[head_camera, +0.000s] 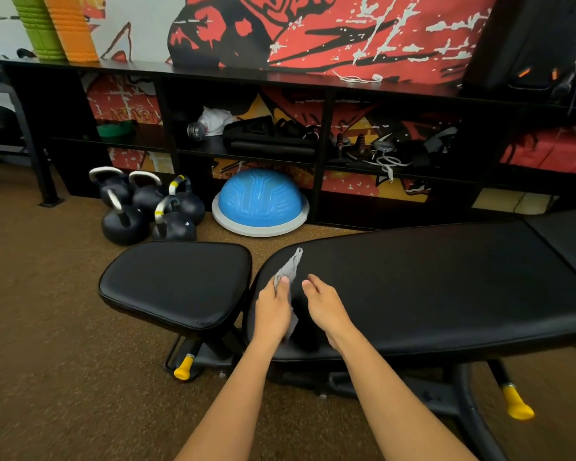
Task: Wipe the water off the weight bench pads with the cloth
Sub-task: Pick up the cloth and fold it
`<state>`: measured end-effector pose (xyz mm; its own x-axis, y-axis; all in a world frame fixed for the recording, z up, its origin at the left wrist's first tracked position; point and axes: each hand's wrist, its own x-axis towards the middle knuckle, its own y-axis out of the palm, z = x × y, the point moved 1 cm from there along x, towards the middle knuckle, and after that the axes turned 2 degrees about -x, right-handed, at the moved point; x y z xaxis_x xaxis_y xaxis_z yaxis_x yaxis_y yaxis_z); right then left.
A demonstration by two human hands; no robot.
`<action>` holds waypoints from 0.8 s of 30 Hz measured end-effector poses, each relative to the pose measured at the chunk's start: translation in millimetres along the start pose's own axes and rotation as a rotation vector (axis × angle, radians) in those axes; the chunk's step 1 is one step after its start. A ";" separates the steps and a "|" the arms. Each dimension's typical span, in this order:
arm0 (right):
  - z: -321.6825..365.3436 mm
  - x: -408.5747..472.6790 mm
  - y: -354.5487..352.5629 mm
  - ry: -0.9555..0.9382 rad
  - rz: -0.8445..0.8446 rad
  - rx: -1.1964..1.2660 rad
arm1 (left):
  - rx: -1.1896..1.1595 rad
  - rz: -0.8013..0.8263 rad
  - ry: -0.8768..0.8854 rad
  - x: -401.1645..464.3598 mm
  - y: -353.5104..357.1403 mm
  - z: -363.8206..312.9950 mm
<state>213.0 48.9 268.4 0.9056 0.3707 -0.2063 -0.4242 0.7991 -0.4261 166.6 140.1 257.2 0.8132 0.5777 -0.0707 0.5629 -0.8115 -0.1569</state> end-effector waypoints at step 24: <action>67.4 -138.6 -115.2 -0.242 -0.435 0.091 | -0.302 0.010 0.028 -128.6 8.7 -111.1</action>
<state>136.8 -62.7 405.5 0.9785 0.0850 0.1877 -0.0151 0.9380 -0.3464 83.4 49.0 374.4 0.8204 0.5702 -0.0431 0.5699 -0.8091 0.1439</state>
